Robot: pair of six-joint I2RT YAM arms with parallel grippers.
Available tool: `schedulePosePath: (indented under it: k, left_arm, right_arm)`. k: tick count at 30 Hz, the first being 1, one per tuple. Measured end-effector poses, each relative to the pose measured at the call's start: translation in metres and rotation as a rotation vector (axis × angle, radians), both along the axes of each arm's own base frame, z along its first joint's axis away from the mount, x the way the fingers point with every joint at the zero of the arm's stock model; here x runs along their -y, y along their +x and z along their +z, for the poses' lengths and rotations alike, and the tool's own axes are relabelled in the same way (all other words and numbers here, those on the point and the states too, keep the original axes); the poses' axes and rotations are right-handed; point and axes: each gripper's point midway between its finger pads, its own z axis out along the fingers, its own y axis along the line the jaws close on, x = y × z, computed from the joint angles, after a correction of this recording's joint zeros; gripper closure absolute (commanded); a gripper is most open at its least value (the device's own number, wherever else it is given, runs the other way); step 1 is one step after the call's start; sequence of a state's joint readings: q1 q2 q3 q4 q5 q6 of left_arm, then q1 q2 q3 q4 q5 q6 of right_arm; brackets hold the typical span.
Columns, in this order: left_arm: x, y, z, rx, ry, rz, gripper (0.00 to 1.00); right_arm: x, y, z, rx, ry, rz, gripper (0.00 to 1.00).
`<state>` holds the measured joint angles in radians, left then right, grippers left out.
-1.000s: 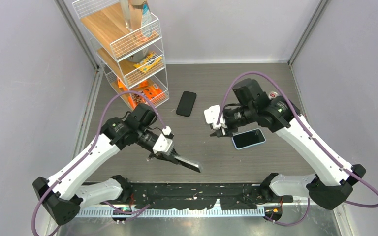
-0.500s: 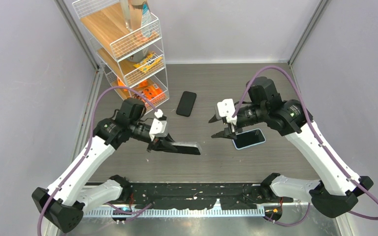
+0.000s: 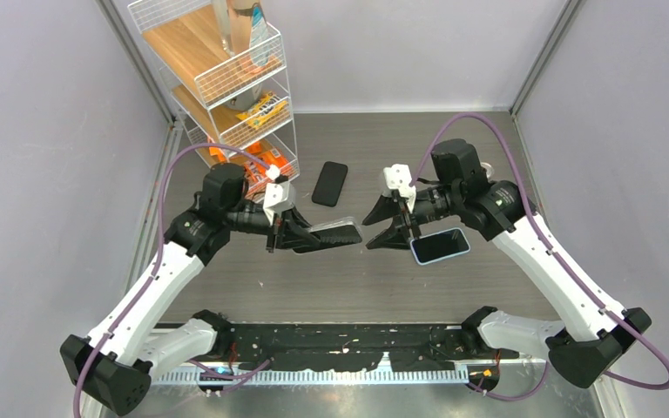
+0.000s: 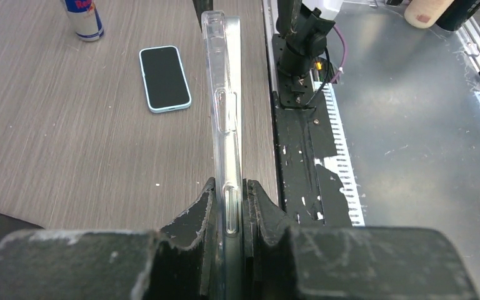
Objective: Take the phone out of the phone case
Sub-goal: Remove the phone case from the phone.
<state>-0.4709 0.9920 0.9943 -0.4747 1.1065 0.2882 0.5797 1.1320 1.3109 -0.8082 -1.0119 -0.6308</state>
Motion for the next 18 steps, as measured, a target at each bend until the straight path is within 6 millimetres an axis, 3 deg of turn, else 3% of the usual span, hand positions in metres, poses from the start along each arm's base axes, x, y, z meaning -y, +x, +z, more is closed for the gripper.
schedulePosePath:
  k: [18]
  left_arm:
    - [0.0047,0.0097,0.0086,-0.067,-0.049,0.051,1.0]
  right_arm:
    - [-0.0003,-0.0021,0.004,-0.039,0.053,0.009,0.45]
